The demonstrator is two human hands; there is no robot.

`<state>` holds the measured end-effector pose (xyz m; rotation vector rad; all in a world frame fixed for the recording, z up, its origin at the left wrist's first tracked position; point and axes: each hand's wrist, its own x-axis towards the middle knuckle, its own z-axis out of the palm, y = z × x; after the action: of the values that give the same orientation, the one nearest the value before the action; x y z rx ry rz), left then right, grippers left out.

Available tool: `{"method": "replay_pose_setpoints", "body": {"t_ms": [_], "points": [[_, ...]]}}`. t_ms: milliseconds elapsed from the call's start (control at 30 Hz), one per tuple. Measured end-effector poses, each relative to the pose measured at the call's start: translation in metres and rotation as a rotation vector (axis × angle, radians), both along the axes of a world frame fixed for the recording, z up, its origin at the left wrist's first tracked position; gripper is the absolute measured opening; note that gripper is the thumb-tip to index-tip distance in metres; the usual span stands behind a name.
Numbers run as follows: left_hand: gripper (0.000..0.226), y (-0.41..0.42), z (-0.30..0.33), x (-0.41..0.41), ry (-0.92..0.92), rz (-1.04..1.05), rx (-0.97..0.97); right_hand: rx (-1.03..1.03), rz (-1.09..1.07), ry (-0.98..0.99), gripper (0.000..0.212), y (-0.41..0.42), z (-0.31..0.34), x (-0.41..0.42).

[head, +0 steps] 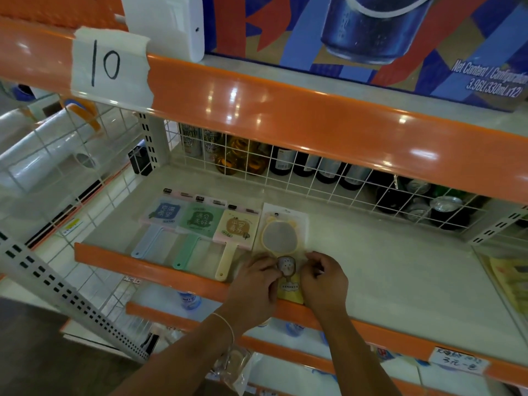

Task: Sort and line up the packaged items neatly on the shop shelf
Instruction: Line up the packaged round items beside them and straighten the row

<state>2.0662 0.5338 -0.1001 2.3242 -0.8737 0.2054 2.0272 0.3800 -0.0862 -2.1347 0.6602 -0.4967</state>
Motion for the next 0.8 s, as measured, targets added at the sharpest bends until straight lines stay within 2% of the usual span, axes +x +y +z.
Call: {"method": "replay_pose_setpoints", "body": {"t_ms": [233,400,467,567,800], "points": [[0.035,0.000,0.010,0.001,0.034,-0.033,0.055,0.185,-0.012,0.003,0.019,-0.010,0.002,0.000],[0.017,-0.021,0.030,-0.003,0.059,-0.003,0.042,0.384,-0.025,-0.017,0.017,-0.031,0.005,0.000],[0.021,-0.044,0.040,-0.006,0.056,0.000,0.015,0.434,-0.039,-0.044,0.015,-0.049,0.010,-0.006],[0.036,-0.093,0.057,-0.014,0.070,0.013,0.037,0.387,-0.051,-0.092,0.017,-0.092,0.017,-0.021],[0.044,-0.226,0.081,-0.038,0.276,-0.105,0.098,0.146,-0.148,-0.094,0.022,-0.215,0.042,-0.077]]}}
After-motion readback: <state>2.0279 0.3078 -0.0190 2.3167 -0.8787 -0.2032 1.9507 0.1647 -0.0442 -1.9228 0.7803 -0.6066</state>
